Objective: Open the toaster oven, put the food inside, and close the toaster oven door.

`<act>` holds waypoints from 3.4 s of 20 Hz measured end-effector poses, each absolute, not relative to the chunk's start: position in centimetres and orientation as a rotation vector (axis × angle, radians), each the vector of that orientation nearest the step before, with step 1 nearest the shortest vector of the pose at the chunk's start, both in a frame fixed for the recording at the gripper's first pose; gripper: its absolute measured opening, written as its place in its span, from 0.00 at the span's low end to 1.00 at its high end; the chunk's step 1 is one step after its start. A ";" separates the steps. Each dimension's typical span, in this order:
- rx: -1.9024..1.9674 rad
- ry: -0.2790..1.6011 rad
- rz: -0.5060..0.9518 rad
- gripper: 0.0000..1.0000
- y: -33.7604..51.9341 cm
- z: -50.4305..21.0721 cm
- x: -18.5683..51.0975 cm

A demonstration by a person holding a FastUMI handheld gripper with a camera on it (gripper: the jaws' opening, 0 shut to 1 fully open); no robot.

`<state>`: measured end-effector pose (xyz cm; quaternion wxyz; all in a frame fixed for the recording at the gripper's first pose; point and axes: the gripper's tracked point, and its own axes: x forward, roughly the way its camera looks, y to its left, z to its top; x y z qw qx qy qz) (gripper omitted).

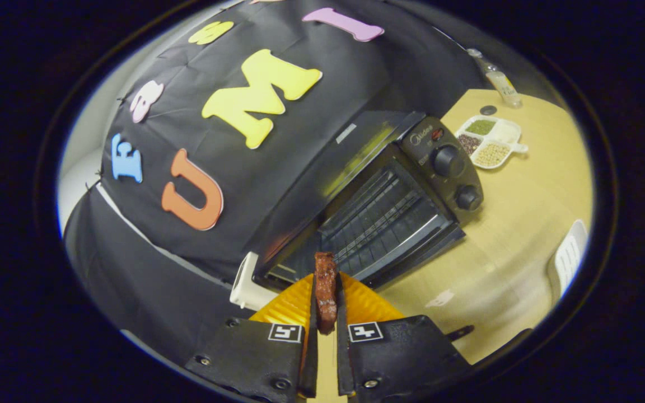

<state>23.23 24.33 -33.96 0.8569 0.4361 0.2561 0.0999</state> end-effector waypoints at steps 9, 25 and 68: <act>0.885 0.504 0.038 0.18 25.9 -38.2 31.7; 0.359 0.539 0.103 0.90 23.9 -39.2 29.9; -0.016 0.839 0.217 0.97 21.0 -49.8 9.7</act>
